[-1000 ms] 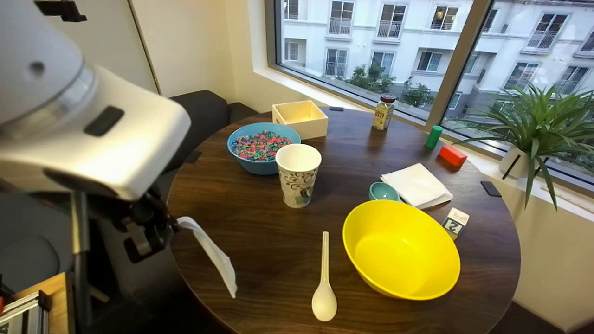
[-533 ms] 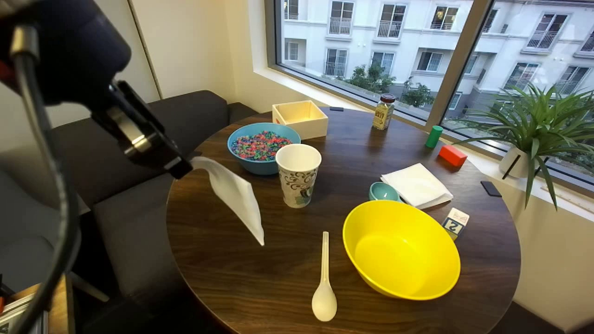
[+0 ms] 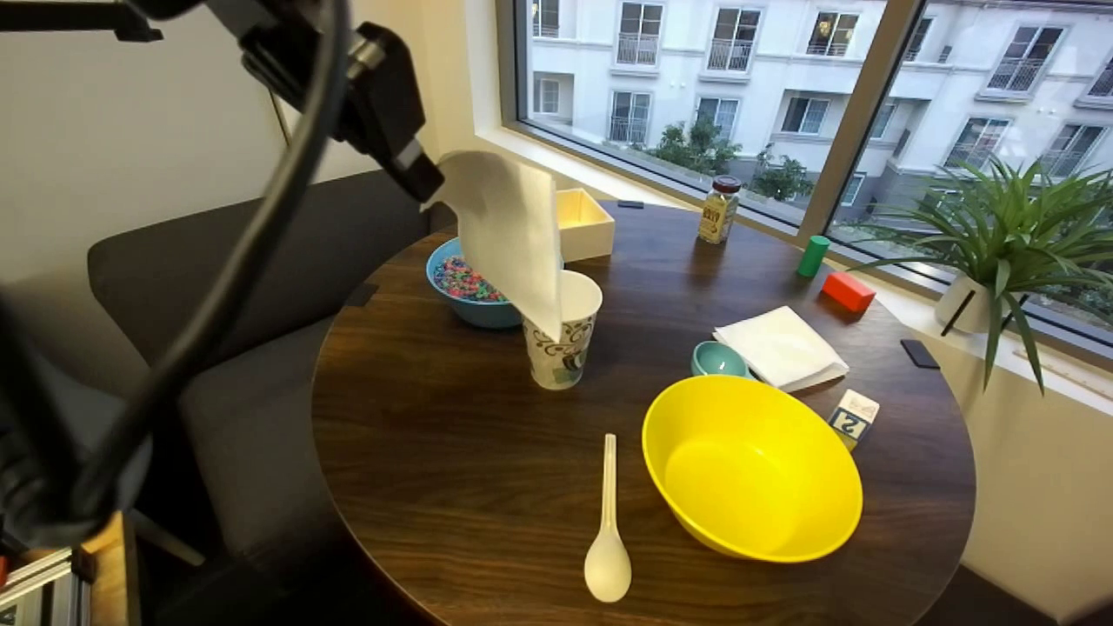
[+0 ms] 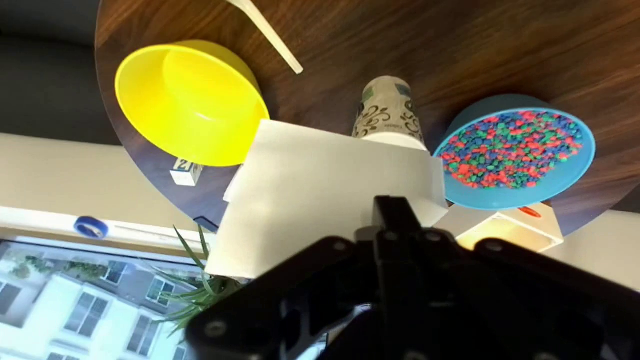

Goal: Put the piece of tissue on the paper cup

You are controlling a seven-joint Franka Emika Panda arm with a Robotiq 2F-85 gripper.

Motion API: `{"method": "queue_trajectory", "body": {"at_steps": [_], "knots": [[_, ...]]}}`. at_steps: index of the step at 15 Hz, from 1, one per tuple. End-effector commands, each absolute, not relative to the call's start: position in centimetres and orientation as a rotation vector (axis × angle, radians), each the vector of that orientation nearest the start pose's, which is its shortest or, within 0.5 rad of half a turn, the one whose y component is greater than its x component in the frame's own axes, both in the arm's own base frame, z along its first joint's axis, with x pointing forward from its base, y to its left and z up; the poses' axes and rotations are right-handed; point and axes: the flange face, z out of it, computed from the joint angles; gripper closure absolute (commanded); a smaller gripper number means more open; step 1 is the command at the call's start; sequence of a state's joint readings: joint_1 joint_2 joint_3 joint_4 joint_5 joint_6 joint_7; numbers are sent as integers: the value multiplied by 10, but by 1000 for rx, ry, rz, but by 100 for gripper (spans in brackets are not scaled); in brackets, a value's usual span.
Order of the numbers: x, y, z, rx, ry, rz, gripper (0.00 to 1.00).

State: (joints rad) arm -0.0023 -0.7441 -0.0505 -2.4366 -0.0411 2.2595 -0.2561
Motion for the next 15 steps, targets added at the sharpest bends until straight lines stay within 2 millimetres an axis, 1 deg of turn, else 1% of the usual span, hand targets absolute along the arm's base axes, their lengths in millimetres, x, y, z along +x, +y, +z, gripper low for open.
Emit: {"method": "queue_trajectory", "body": {"at_steps": [1,4,8,11,15], "knots": [[403,-12,611,-3067,-479,-936,100],[427,1,602,-3037,-579,-959,100],[449,14,592,-3021,-726,-972,100],[459,19,582,-3001,-821,-972,100],[466,20,569,-2975,-908,-976,100]]}}
